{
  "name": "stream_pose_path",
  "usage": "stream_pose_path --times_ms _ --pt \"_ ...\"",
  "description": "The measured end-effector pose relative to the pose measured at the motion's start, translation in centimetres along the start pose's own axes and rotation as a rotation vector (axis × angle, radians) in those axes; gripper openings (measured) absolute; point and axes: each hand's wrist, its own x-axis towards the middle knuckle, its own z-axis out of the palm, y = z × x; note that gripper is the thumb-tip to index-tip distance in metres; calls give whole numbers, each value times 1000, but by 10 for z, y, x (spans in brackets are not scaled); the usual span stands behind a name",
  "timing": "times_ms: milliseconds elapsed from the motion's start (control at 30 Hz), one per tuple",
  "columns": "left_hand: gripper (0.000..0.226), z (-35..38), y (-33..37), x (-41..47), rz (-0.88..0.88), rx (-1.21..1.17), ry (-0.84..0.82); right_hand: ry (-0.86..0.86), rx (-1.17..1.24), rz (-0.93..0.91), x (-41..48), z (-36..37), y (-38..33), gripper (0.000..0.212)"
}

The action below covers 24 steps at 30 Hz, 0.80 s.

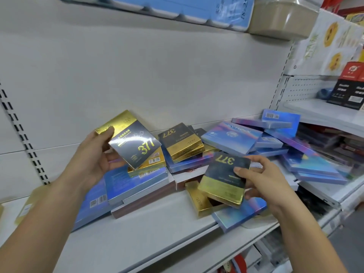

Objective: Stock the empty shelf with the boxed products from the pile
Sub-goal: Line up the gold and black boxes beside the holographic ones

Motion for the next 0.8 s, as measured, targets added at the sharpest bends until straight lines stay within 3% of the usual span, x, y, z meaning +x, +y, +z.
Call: stream_pose_path --times_ms 200,367,467,600,700,800 --pt "24 -1 1 -4 -36 -79 -87 -82 420 61 1 18 -20 32" --pt "84 -13 7 -9 -51 -31 -319 -197 612 79 2 40 -22 55" --pt "93 -16 12 -13 -32 -3 -354 -206 661 94 4 53 -19 37" --pt "95 -20 17 -14 7 20 -327 -93 664 137 6 72 -21 11" --pt "95 -27 18 -16 25 34 -307 -86 675 123 6 83 -24 2" --pt "98 -38 21 -16 33 36 -267 -243 694 98 1 93 -29 13"
